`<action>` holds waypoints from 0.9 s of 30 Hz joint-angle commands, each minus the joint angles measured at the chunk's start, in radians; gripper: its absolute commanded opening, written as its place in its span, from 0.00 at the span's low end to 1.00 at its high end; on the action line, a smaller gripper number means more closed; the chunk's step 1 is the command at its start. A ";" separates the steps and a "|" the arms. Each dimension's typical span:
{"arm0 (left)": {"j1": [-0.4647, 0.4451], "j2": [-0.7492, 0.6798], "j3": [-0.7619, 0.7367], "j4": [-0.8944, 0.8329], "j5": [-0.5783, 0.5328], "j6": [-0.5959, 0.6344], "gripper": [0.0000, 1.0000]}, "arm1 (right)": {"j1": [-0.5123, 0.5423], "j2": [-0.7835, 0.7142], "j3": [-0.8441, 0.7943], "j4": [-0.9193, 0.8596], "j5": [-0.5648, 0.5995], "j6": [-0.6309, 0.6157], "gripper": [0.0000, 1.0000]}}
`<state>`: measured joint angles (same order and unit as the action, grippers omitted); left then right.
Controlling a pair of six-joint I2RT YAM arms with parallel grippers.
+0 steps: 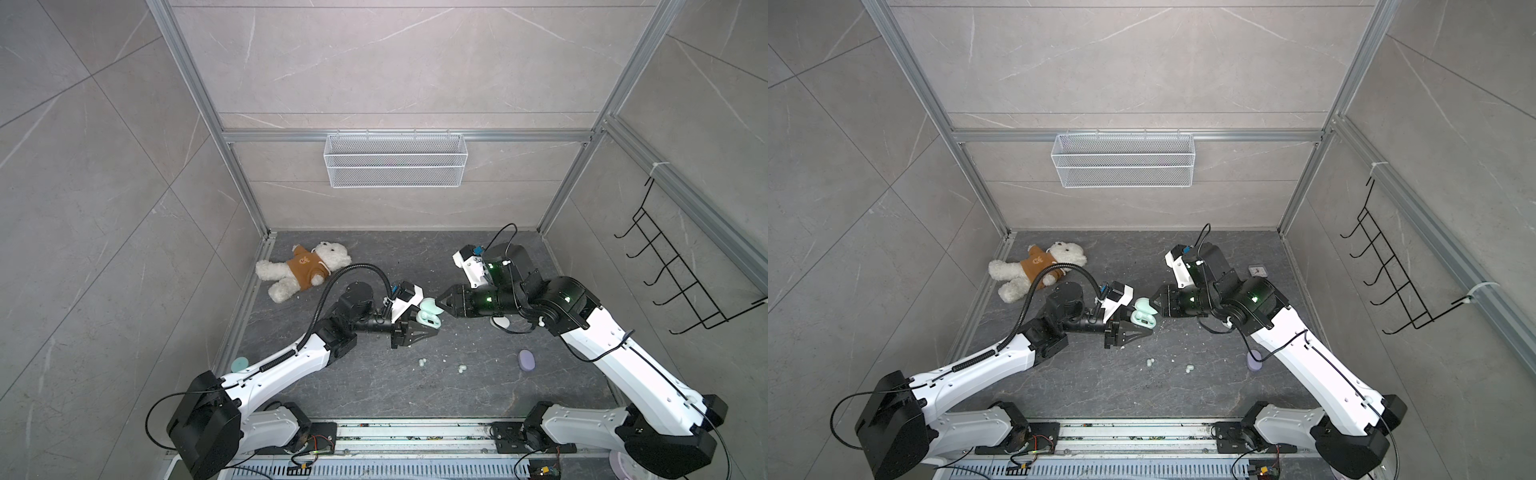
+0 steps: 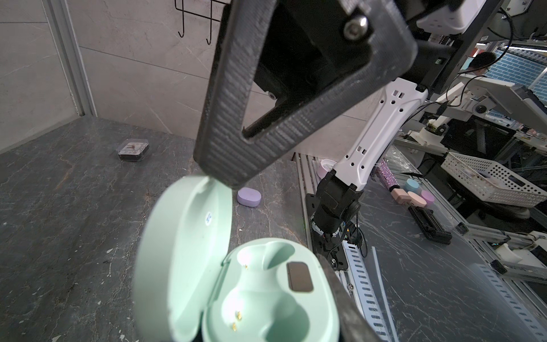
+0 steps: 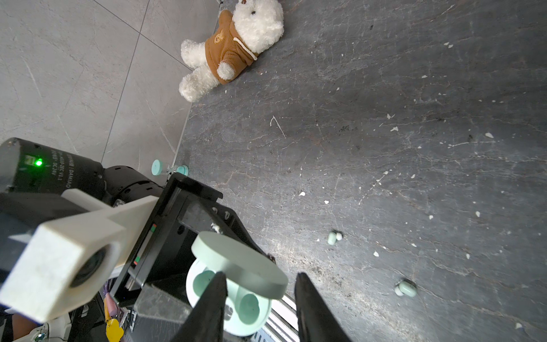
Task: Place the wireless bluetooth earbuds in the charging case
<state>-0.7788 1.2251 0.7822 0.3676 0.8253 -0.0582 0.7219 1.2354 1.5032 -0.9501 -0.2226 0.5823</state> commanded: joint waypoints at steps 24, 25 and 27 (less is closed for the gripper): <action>-0.004 -0.089 0.009 0.067 -0.009 -0.007 0.28 | 0.004 -0.165 0.001 -0.163 0.132 0.178 0.60; -0.004 -0.095 0.005 0.068 -0.013 -0.009 0.28 | 0.005 -0.173 -0.021 -0.174 0.158 0.200 0.61; -0.003 -0.110 -0.001 0.070 -0.021 -0.011 0.28 | 0.001 -0.194 -0.094 -0.172 0.191 0.257 0.63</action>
<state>-0.7792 1.1580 0.7807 0.3706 0.8124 -0.0574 0.7216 1.0550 1.4792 -1.0607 -0.1173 0.7502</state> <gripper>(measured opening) 0.418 0.624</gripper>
